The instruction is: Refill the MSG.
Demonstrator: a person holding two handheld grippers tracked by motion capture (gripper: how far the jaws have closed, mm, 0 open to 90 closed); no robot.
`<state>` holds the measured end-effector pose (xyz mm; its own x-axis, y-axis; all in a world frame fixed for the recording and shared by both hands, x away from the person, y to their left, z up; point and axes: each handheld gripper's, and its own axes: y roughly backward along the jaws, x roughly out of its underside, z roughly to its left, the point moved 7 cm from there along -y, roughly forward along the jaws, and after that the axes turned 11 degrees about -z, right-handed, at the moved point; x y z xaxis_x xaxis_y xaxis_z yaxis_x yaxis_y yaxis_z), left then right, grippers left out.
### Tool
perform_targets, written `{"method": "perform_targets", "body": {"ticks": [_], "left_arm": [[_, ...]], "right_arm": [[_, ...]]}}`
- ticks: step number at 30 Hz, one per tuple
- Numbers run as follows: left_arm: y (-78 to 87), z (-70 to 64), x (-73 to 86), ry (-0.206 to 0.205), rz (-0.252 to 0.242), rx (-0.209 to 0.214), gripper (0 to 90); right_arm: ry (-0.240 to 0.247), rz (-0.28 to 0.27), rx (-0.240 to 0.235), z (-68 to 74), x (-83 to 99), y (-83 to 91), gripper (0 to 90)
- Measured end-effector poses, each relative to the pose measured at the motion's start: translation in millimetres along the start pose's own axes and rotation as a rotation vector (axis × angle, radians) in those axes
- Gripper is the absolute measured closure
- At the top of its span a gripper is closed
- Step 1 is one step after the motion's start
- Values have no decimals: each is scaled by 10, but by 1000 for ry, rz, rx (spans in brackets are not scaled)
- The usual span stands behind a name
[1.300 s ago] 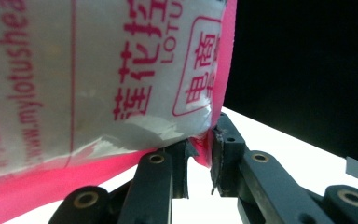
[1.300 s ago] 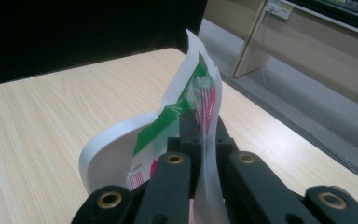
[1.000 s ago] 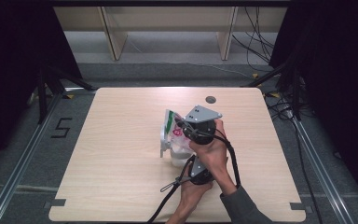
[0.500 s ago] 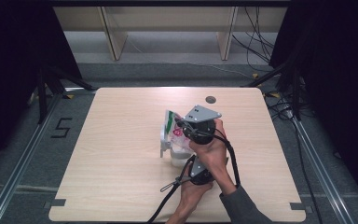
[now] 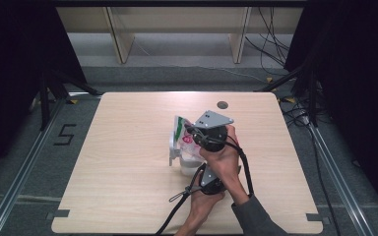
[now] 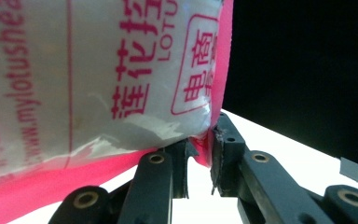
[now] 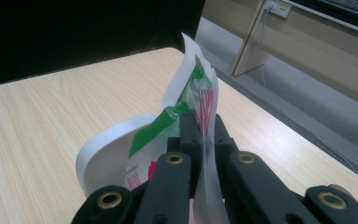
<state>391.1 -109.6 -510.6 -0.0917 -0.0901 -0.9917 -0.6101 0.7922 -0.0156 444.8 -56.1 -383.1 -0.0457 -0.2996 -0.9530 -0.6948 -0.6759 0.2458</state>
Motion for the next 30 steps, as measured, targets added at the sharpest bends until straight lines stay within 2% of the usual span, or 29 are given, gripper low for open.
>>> {"method": "perform_targets", "body": {"ticks": [1, 2, 6, 7, 8, 9, 10, 11, 12, 13, 15, 16, 17, 19, 21, 23, 24, 25, 27, 30], "left_arm": [[-17, -21, -14, 29, -26, 0, 784], [-17, -22, -15, 28, -26, 0, 784], [-21, -23, -8, 32, -22, -2, 783], [-19, -24, -10, 31, -25, -1, 783], [-2, -7, 0, 3, -3, 2, 783], [0, -5, 0, 1, 0, 1, 783], [-19, -24, -11, 30, -26, 0, 783], [-1, -3, 4, 4, 2, 0, 783], [1, -2, 5, 2, 3, -1, 783], [-1, -8, 1, 5, -3, 1, 783], [1, 1, 3, 1, 3, -1, 783], [-13, -18, -3, 23, -16, 1, 784], [1, 0, 6, 2, 4, -1, 783], [-1, -5, 2, 5, -2, 0, 783], [-2, -2, 5, 3, 2, -1, 783], [-2, -4, 6, 3, 2, 0, 783], [-22, -24, -7, 33, -25, -2, 783], [-22, -24, -6, 32, -24, -2, 783], [-1, -8, 3, 3, -1, 2, 783], [-2, -6, 3, 3, 1, 0, 783]], "right_arm": [[8, 6, -11, -5, -2, 6, 892], [18, -9, -5, -10, -10, -3, 892], [-6, 7, -4, 8, 7, -1, 892], [-3, 9, -6, 4, 7, 3, 892], [-2, 2, -3, 1, 4, 0, 893], [-1, 5, -5, 1, 1, 5, 892], [14, 5, -15, -4, -1, 3, 892], [-4, 9, -9, 5, 4, 6, 892], [-18, 10, -11, 17, 10, 2, 892], [0, 4, -4, 0, 4, 1, 893], [-21, 11, -11, 20, 8, 4, 893], [-17, 10, -11, 18, 9, 2, 892], [-9, 11, -9, 11, 9, 3, 892], [-3, 6, -5, 4, 5, 0, 892], [-17, 18, -18, 17, 11, 8, 892], [-2, 2, -3, 2, 6, -4, 892], [-7, 9, -6, 9, 11, -3, 892], [-1, 13, -19, 13, 13, -6, 892], [-4, 14, -16, 6, 11, 1, 892], [-1, 15, -26, 8, 8, 4, 892]]}}
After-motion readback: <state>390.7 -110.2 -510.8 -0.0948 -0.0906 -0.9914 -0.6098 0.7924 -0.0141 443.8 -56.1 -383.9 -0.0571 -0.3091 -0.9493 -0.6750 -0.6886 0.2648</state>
